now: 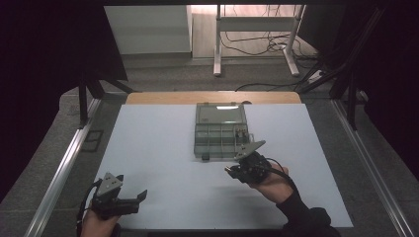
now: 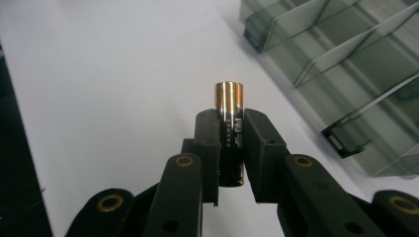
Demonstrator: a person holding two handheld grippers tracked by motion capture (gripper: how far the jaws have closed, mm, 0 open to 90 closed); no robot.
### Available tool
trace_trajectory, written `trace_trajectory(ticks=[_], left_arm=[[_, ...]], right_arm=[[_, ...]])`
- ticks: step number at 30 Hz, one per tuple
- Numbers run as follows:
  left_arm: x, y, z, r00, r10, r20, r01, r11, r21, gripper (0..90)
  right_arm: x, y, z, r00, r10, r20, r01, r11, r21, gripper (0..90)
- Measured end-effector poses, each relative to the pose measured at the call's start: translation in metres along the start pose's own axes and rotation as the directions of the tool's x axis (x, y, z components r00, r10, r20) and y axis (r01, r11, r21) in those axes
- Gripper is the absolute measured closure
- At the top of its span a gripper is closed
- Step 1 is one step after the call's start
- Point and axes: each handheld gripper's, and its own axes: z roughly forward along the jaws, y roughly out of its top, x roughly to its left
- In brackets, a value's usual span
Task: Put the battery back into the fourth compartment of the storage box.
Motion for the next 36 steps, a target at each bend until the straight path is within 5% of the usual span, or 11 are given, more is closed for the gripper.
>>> trace_trajectory(ticks=[36], left_arm=[[0.0,0.0,0.0,1.0,0.002,0.003,-0.002,1.0,0.002,3.7]], right_arm=[[-0.059,0.027,0.008,0.9918,0.085,0.096,-0.083,0.996,-0.017,76.4]])
